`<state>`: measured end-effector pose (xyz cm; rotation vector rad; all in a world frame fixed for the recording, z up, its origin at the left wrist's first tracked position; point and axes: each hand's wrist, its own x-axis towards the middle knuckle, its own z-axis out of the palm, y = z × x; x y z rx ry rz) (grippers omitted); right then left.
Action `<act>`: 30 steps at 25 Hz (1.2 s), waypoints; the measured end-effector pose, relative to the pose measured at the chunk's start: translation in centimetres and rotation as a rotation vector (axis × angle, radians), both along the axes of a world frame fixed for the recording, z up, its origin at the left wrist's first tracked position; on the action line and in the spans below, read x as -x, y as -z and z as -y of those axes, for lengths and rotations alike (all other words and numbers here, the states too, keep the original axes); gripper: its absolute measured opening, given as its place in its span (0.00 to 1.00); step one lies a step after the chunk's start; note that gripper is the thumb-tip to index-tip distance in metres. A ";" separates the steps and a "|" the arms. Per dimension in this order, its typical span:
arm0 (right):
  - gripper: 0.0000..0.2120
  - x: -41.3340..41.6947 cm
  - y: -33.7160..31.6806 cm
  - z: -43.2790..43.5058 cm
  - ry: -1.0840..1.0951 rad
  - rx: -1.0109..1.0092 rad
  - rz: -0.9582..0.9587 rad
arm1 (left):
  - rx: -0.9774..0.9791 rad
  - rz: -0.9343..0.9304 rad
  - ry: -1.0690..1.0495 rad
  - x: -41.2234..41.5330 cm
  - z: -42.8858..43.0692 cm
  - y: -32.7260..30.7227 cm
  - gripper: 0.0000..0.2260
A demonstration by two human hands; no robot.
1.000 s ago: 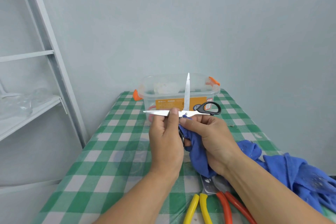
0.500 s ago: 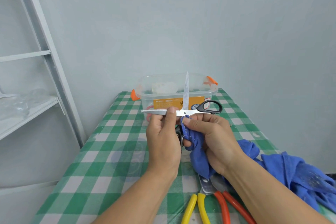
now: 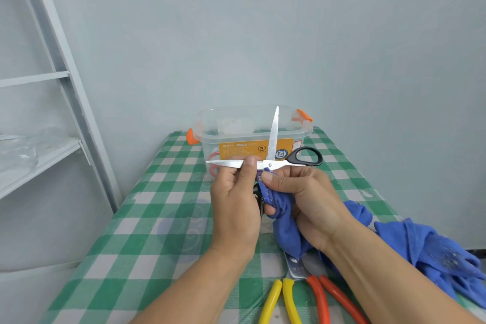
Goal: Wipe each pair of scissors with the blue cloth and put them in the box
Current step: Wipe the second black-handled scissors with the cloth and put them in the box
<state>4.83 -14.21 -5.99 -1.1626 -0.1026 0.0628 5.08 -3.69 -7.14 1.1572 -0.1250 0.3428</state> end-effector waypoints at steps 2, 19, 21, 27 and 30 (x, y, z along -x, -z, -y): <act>0.06 0.0 -0.1 0.0 0.015 -0.008 -0.006 | 0.022 -0.011 -0.020 0.0 -0.2 -0.2 0.09; 0.11 -0.7 0.8 -1.3 0.074 -0.063 0.047 | -0.015 -0.013 -0.027 -0.6 0.1 0.7 0.07; 0.11 -0.8 1.0 -1.4 0.102 -0.064 0.032 | -0.017 -0.007 -0.029 -0.6 0.2 0.9 0.07; 0.10 -0.8 0.8 -1.4 0.154 -0.063 -0.017 | -0.057 0.029 -0.036 -0.6 0.6 1.1 0.09; 0.07 -0.8 0.7 -1.4 0.155 -0.065 -0.021 | -0.062 0.031 -0.039 -0.8 0.6 1.3 0.09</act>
